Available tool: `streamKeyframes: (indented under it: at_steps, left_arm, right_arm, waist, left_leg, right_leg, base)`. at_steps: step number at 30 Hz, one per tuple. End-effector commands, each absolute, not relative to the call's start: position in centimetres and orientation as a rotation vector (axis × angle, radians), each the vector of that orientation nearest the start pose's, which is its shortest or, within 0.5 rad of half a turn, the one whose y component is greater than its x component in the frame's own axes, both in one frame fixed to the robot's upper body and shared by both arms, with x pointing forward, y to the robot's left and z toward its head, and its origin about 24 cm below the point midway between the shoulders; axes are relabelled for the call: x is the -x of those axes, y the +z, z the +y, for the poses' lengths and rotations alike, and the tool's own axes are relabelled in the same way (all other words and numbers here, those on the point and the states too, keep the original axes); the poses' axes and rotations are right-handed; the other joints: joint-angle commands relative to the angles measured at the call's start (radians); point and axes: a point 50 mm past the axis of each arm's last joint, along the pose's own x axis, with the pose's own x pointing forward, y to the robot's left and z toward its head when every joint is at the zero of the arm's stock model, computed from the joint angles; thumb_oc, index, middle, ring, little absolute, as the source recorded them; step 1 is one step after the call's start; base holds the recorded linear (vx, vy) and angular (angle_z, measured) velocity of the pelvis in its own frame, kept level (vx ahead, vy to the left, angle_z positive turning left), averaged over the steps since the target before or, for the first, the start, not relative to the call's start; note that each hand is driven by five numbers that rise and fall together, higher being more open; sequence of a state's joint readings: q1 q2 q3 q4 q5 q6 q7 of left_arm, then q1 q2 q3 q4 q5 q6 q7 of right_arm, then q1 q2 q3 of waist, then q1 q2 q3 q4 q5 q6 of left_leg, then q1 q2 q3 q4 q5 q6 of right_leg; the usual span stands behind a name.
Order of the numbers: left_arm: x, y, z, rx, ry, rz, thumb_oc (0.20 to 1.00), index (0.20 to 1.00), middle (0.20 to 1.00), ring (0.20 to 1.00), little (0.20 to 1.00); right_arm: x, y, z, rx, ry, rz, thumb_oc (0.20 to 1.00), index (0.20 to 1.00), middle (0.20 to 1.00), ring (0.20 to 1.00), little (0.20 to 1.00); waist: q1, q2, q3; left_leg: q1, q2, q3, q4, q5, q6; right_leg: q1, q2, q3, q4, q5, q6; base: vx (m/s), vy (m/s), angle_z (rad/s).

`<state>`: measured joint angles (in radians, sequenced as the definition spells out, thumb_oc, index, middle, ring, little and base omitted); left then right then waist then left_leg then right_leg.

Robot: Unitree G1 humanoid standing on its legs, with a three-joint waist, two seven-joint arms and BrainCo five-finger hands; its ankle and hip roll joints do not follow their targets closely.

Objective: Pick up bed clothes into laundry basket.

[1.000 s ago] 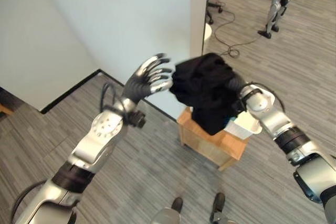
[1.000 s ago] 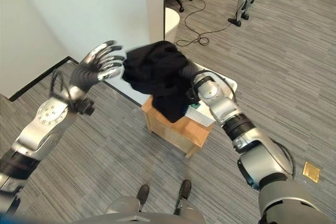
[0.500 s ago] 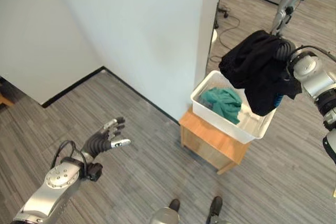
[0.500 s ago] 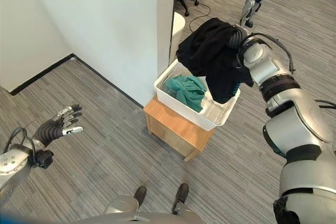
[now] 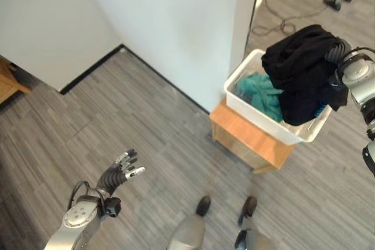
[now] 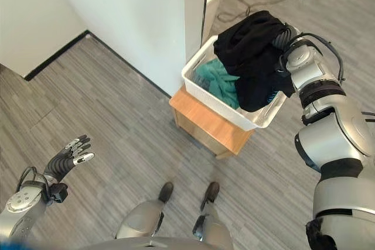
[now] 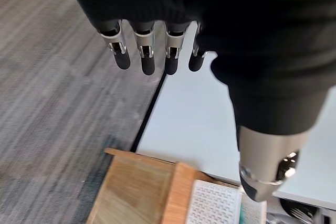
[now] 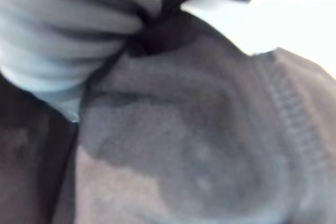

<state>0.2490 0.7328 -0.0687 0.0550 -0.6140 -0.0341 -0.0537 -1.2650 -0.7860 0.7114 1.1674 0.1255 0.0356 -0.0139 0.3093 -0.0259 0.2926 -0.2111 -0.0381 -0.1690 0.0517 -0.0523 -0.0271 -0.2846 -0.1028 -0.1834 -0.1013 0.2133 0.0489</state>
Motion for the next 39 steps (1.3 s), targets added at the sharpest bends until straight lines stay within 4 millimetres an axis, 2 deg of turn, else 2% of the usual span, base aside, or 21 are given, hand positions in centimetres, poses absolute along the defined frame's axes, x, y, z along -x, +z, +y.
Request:
streamKeyframes:
  at_steps: [1,7,13,17,22,25,26,27,28,29,30,31,32,33,34,35,36,38,39]
  left_arm:
    - [-20.4,4.5,28.1,-0.134,-0.03,0.189,1.0,1.0,1.0,1.0,1.0]
    - [-20.8,4.5,27.7,-0.113,0.005,0.168,1.0,1.0,1.0,1.0,1.0]
    - [-20.7,4.4,27.6,-0.088,0.024,0.159,1.0,1.0,1.0,1.0,1.0]
    - [-20.8,4.7,27.3,-0.081,0.009,0.15,1.0,1.0,1.0,1.0,1.0]
    - [-21.0,4.6,27.2,-0.066,0.006,0.152,1.0,1.0,1.0,1.0,1.0]
    - [-21.0,4.5,27.2,-0.068,0.01,0.158,1.0,1.0,1.0,1.0,1.0]
    - [-20.9,4.7,27.6,-0.068,0.027,0.152,1.0,1.0,1.0,1.0,1.0]
    - [-20.9,4.7,27.6,-0.069,0.027,0.152,1.0,1.0,1.0,1.0,1.0]
    - [-20.9,4.6,27.5,-0.056,0.04,0.151,1.0,1.0,1.0,1.0,1.0]
    - [-20.9,4.1,27.5,-0.022,0.077,0.156,1.0,1.0,1.0,1.0,1.0]
    - [-20.9,4.1,27.5,-0.025,0.076,0.157,1.0,1.0,1.0,1.0,1.0]
    - [-20.9,3.9,27.6,-0.014,0.103,0.159,1.0,1.0,1.0,1.0,1.0]
    - [-20.8,3.2,27.2,0.022,0.138,0.166,1.0,1.0,1.0,1.0,1.0]
    - [-20.8,3.2,27.2,0.019,0.135,0.169,1.0,1.0,1.0,1.0,1.0]
    - [-20.7,2.9,26.8,0.037,0.138,0.172,1.0,1.0,1.0,1.0,1.0]
    - [-20.8,2.6,26.3,0.049,0.135,0.173,1.0,1.0,1.0,1.0,1.0]
    - [-20.7,2.6,26.3,0.048,0.133,0.176,1.0,1.0,1.0,1.0,1.0]
    - [-20.4,3.3,26.6,0.034,0.138,0.136,1.0,1.0,1.0,1.0,1.0]
    - [-20.1,3.3,26.9,0.029,0.147,0.133,1.0,1.0,1.0,1.0,1.0]
  right_arm:
    - [-39.5,28.1,-30.7,0.936,-0.37,-0.005,1.0,1.0,1.0,1.0,1.0]
    - [-39.0,27.3,-32.5,0.911,-0.439,0.093,1.0,1.0,1.0,1.0,1.0]
    - [-39.5,28.3,-31.4,0.926,-0.41,0.073,1.0,1.0,1.0,1.0,1.0]
    - [-40.1,30.4,-29.3,0.962,-0.37,0.004,1.0,1.0,1.0,1.0,1.0]
    - [-40.3,32.2,-27.9,0.994,-0.361,-0.044,1.0,1.0,1.0,1.0,1.0]
    - [-40.6,33.4,-26.1,0.925,-0.336,-0.131,1.0,1.0,1.0,1.0,1.0]
    - [-40.9,34.0,-23.8,0.866,-0.27,-0.224,1.0,1.0,1.0,1.0,1.0]
    - [-40.9,34.0,-23.8,0.865,-0.27,-0.224,1.0,1.0,1.0,1.0,1.0]
    - [-40.9,34.2,-22.7,0.724,-0.245,-0.309,1.0,1.0,1.0,1.0,1.0]
    - [-40.7,32.7,-20.2,0.448,-0.133,-0.423,1.0,1.0,1.0,1.0,1.0]
    - [-40.7,32.6,-20.3,0.446,-0.135,-0.421,1.0,1.0,1.0,1.0,1.0]
    - [-40.0,31.4,-19.1,0.307,-0.075,-0.481,1.0,1.0,1.0,1.0,1.0]
    - [-37.9,26.3,-18.3,0.063,0.032,-0.514,1.0,1.0,1.0,1.0,1.0]
    - [-37.9,26.1,-18.3,0.062,0.028,-0.511,1.0,1.0,1.0,1.0,1.0]
    - [-36.6,22.7,-18.4,-0.024,0.041,-0.466,1.0,1.0,1.0,1.0,1.0]
    - [-33.1,17.0,-19.7,-0.087,0.065,-0.382,1.0,1.0,1.0,1.0,1.0]
    - [-32.9,16.9,-19.7,-0.087,0.063,-0.378,1.0,1.0,1.0,1.0,1.0]
    - [-29.9,13.7,-21.2,-0.121,0.042,-0.325,1.0,1.0,1.0,1.0,1.0]
    - [-28.9,12.5,-21.6,-0.122,0.041,-0.292,1.0,1.0,1.0,1.0,1.0]
  waist:
    - [0.024,0.012,0.027]
    - [0.028,0.009,0.068]
    - [0.021,0.005,0.064]
    - [0.011,-0.004,0.053]
    - [0.008,-0.019,0.043]
    - [0.007,-0.03,0.024]
    - [0.006,-0.036,0.011]
    - [0.005,-0.038,0.01]
    - [0.002,-0.042,-0.002]
    - [-0.001,-0.044,-0.02]
    - [0.0,-0.048,-0.022]
    - [-0.004,-0.045,-0.031]
    - [-0.014,-0.021,-0.043]
    - [-0.014,-0.023,-0.046]
    - [-0.017,-0.007,-0.054]
    - [-0.078,0.015,-0.073]
    - [-0.08,0.015,-0.077]
    - [-0.134,0.02,-0.097]
    - [-0.131,0.022,-0.109]
  left_leg:
    - [-0.065,0.003,-0.047,-0.124,0.194,0.015]
    - [-0.102,0.004,-0.046,-0.119,0.2,0.014]
    - [-0.088,0.004,-0.045,-0.121,0.193,0.013]
    - [-0.072,0.007,-0.044,-0.122,0.182,0.013]
    - [-0.068,0.005,-0.045,-0.128,0.187,0.012]
    - [-0.05,0.008,-0.043,-0.127,0.181,0.012]
    - [-0.032,0.011,-0.042,-0.126,0.171,0.012]
    - [-0.035,0.01,-0.043,-0.127,0.177,0.012]
    - [-0.025,0.009,-0.043,-0.127,0.172,0.014]
    - [-0.001,0.01,-0.046,-0.125,0.152,0.016]
    - [-0.004,0.008,-0.046,-0.126,0.158,0.016]
    - [0.013,0.008,-0.047,-0.125,0.151,0.019]
    - [0.054,0.002,-0.067,-0.115,0.133,0.026]
    - [0.051,-0.001,-0.069,-0.114,0.137,0.027]
    - [0.068,-0.015,-0.091,-0.1,0.129,0.031]
    - [0.097,-0.052,-0.192,-0.042,0.103,0.023]
    - [0.094,-0.054,-0.198,-0.04,0.105,0.022]
    - [0.119,-0.064,-0.29,-0.028,0.104,0.011]
    - [0.125,-0.059,-0.309,-0.049,0.113,0.004]
  right_leg:
    - [0.082,-0.022,-0.031,0.014,-0.073,0.073]
    - [0.051,-0.016,-0.019,0.014,-0.069,0.069]
    - [0.06,-0.012,-0.011,0.014,-0.076,0.068]
    - [0.069,-0.009,-0.006,0.016,-0.082,0.065]
    - [0.072,-0.01,-0.01,0.014,-0.078,0.066]
    - [0.09,-0.007,-0.012,0.015,-0.083,0.065]
    - [0.106,-0.005,-0.01,0.018,-0.091,0.064]
    - [0.103,-0.007,-0.011,0.016,-0.087,0.064]
    - [0.115,-0.006,-0.01,0.018,-0.092,0.063]
    - [0.137,-0.006,-0.008,0.025,-0.108,0.062]
    - [0.135,-0.008,-0.009,0.024,-0.104,0.062]
    - [0.144,-0.01,-0.008,0.042,-0.116,0.061]
    - [0.17,-0.024,-0.006,0.129,-0.177,0.053]
    - [0.168,-0.026,-0.008,0.13,-0.174,0.053]
    - [0.174,-0.044,-0.016,0.194,-0.202,0.052]
    - [0.194,-0.028,0.093,0.278,-0.252,0.042]
    - [0.194,-0.029,0.088,0.278,-0.251,0.042]
    - [0.203,0.07,0.335,0.271,-0.312,0.031]
    - [0.188,0.09,0.399,0.223,-0.287,0.032]
  base:
    - [-0.05,0.0,0.13]
    - [-0.03,-0.002,0.03]
    - [0.0,0.003,-0.01]
    - [0.0,0.0,0.0]
    - [-0.02,-0.011,-0.03]
    - [0.03,-0.02,-0.05]
    - [0.04,-0.015,-0.02]
    - [0.06,-0.021,0.0]
    - [0.09,-0.03,0.01]
    - [0.09,-0.03,0.02]
    - [0.09,-0.019,0.01]
    - [0.16,0.018,-0.03]
    - [0.16,0.019,0.0]
    - [0.18,0.05,0.11]
    - [0.25,-0.018,0.46]
    - [0.25,-0.021,0.63]
    - [0.27,-0.085,2.26]
    - [0.12,-0.089,2.17]
    - [0.09,-0.25,1.07]
